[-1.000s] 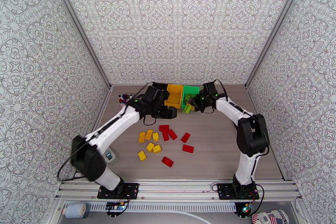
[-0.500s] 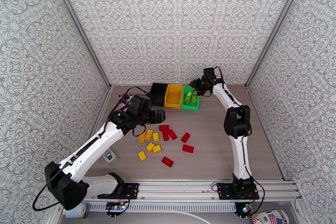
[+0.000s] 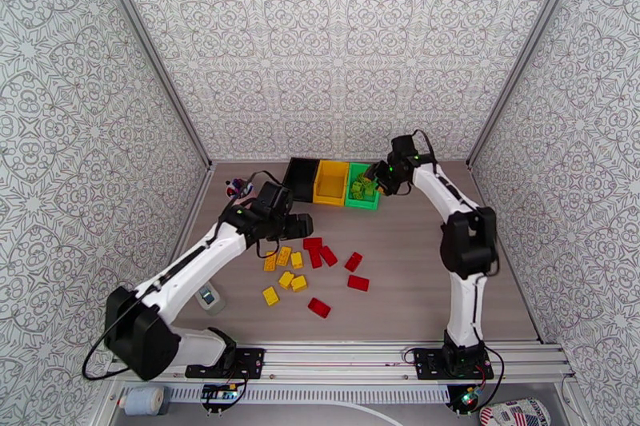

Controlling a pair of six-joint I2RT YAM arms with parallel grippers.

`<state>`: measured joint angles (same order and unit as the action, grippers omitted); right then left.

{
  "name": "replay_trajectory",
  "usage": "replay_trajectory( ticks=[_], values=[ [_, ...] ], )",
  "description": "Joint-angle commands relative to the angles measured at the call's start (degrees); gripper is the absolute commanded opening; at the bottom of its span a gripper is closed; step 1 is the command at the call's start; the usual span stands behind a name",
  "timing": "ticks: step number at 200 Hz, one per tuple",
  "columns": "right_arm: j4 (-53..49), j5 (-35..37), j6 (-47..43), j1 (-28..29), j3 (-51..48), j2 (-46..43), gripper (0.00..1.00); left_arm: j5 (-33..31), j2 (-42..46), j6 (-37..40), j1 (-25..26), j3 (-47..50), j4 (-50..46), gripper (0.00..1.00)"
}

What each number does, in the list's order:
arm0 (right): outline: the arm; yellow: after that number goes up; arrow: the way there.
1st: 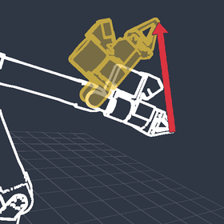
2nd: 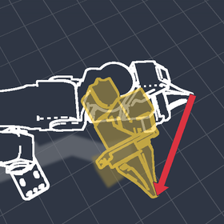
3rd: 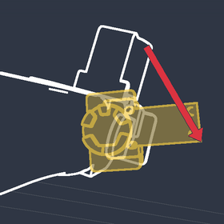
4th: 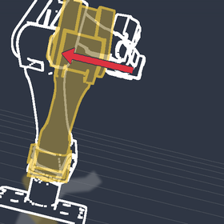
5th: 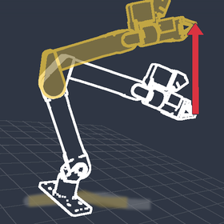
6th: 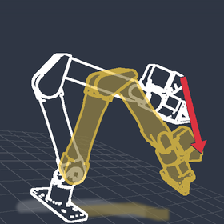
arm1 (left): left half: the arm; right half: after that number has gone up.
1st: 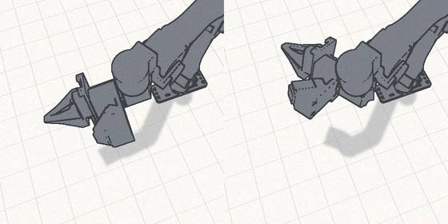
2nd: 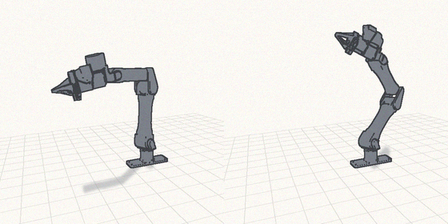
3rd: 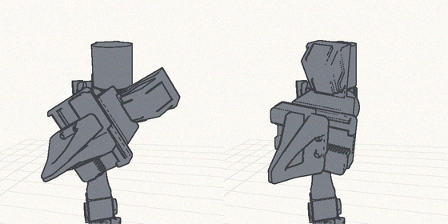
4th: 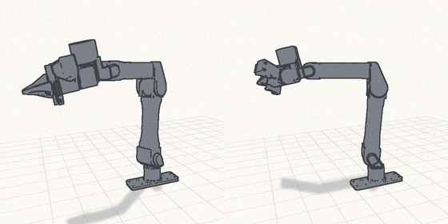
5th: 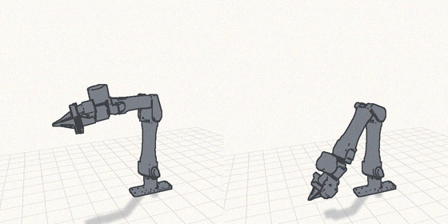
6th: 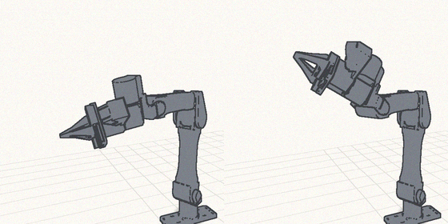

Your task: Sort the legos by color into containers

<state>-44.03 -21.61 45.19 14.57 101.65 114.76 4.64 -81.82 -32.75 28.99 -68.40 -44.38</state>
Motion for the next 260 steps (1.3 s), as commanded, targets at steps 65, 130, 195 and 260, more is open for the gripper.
replay_trajectory(
  ticks=[65, 130, 195, 260],
  values=[
    [-1.2, 5.3, -2.6, 2.3, -36.2, -23.3, 0.59, 3.4, -14.7, 6.5, 10.7, -8.4, -1.3, 0.73],
    [-6.4, 8.9, -0.9, 2.3, -47.6, -35.0, 0.64, 1.7, -30.9, 11.2, 19.2, -21.0, -6.1, 0.68],
    [-8.5, 8.0, 1.3, 2.3, -53.2, -43.0, 0.66, -1.3, -39.0, 12.3, 21.4, -25.8, -9.3, 0.64],
    [-13.3, 12.0, 4.1, 2.2, -52.8, -44.4, 0.66, -2.2, -42.3, 12.0, 22.2, -27.7, -10.3, 0.60]
  ],
)
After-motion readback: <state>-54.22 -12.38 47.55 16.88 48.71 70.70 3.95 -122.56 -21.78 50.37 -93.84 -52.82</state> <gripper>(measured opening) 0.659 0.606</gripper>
